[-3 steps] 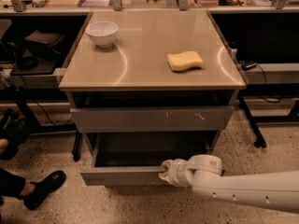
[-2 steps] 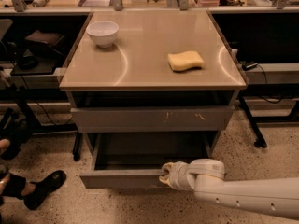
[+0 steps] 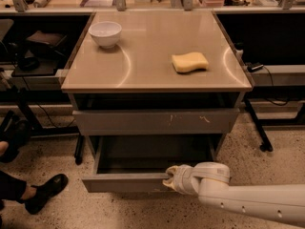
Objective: Open middle drawer
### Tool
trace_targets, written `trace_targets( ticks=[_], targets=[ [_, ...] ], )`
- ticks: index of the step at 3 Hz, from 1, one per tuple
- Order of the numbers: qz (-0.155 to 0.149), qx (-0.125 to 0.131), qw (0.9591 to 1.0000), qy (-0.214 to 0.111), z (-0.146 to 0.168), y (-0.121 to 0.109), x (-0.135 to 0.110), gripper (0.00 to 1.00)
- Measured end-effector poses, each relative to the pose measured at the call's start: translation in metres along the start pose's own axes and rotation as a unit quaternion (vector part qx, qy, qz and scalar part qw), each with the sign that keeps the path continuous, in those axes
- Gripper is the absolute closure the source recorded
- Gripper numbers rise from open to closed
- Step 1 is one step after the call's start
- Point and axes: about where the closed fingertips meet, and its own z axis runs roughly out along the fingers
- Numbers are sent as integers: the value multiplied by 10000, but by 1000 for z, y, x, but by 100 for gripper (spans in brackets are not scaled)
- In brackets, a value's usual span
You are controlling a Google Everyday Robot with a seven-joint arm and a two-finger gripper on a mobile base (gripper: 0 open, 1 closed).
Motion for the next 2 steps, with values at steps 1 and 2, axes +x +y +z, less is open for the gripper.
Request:
trace_targets(
  ticks=[1, 2],
  targets=[
    [-88, 42, 9999, -61, -7, 8, 1, 100],
    [-147, 50, 9998, -82, -14, 18, 5, 100]
  ],
)
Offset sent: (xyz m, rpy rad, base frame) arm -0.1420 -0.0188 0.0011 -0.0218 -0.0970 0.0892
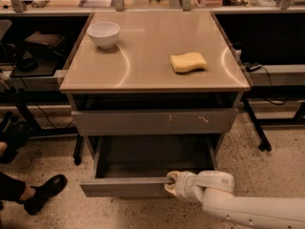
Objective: Open middle drawer
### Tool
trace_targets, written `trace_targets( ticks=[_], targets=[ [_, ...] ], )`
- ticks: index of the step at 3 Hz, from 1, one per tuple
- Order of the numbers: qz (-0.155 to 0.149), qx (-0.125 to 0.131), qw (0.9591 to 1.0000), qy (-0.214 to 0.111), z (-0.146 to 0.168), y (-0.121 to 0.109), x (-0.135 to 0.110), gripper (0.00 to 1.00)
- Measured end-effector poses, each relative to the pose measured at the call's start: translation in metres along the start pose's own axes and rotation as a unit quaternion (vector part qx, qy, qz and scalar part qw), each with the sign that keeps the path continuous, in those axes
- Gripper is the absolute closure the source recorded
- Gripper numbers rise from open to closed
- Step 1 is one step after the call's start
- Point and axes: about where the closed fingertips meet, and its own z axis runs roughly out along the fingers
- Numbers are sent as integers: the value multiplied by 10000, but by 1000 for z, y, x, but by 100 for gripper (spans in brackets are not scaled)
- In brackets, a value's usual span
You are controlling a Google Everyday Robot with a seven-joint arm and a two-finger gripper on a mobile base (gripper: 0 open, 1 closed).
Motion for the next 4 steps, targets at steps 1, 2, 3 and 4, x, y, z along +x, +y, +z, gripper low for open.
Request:
trace_targets(
  ticks=[1, 2, 3, 4],
  targets=[
    [-52, 5, 10000, -9, -8, 11, 3, 100],
    [-53, 4, 10000, -8, -9, 11, 2, 100],
    [-53, 4, 10000, -8, -9, 11, 2, 81],
    [-53, 4, 10000, -8, -9, 11, 2, 58]
  ],
)
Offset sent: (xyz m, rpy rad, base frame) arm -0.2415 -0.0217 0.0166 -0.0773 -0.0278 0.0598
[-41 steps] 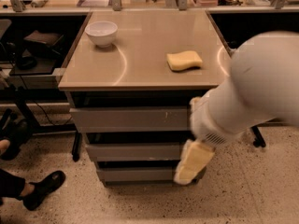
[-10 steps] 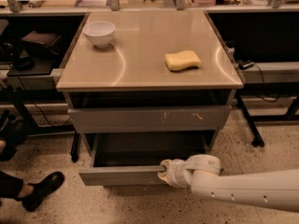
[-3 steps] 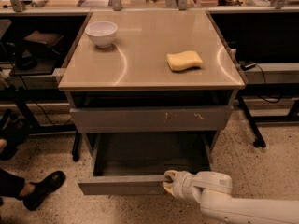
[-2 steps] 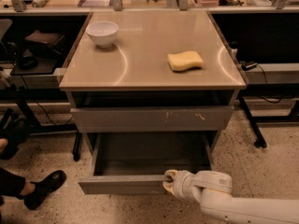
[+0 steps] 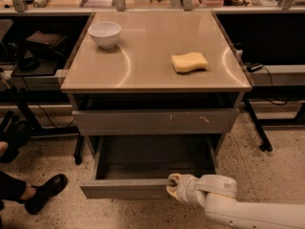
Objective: Open middle drawer
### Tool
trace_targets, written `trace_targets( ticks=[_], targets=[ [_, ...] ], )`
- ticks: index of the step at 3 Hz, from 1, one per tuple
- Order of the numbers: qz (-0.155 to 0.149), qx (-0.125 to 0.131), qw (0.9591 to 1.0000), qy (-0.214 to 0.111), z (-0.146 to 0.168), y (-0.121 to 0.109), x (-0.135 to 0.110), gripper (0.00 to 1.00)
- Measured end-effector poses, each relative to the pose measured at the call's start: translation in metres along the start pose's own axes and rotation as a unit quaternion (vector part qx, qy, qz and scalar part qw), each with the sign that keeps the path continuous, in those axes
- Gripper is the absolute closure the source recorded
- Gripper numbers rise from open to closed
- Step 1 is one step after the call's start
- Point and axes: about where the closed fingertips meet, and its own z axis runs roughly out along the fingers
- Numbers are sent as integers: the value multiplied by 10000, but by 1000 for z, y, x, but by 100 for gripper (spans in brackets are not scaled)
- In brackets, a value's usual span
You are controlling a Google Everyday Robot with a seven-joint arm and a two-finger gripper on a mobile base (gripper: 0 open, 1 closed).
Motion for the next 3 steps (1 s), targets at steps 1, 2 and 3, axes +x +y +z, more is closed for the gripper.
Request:
trace_targets(
  ticks=[1, 2, 3],
  targets=[
    [0, 0, 10000, 0, 0, 0, 0, 34],
    [0, 0, 10000, 0, 0, 0, 0, 11],
    [0, -1, 10000, 0, 0, 0, 0, 0]
  ],
)
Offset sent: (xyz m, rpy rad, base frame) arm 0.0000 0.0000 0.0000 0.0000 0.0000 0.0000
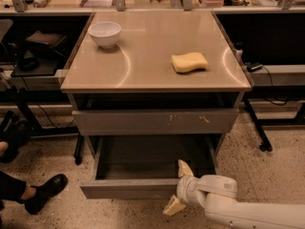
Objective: Open middle drawer
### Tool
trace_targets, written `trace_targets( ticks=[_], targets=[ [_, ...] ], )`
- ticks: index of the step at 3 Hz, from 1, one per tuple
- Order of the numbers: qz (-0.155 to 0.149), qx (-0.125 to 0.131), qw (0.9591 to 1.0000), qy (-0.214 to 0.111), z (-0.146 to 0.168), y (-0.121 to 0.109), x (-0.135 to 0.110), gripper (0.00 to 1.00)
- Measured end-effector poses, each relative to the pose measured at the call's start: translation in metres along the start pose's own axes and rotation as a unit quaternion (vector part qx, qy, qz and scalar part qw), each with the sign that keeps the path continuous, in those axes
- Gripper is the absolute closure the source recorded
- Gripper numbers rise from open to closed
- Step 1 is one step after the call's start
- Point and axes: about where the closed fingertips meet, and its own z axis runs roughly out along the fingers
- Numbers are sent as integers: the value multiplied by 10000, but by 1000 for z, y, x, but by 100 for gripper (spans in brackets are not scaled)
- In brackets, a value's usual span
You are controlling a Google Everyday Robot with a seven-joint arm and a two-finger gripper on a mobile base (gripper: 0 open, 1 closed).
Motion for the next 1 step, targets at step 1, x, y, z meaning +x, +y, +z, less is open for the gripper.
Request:
trace_targets(
  ticks=[1],
  targets=[
    [0, 0, 10000, 0, 0, 0, 0, 0]
  ],
)
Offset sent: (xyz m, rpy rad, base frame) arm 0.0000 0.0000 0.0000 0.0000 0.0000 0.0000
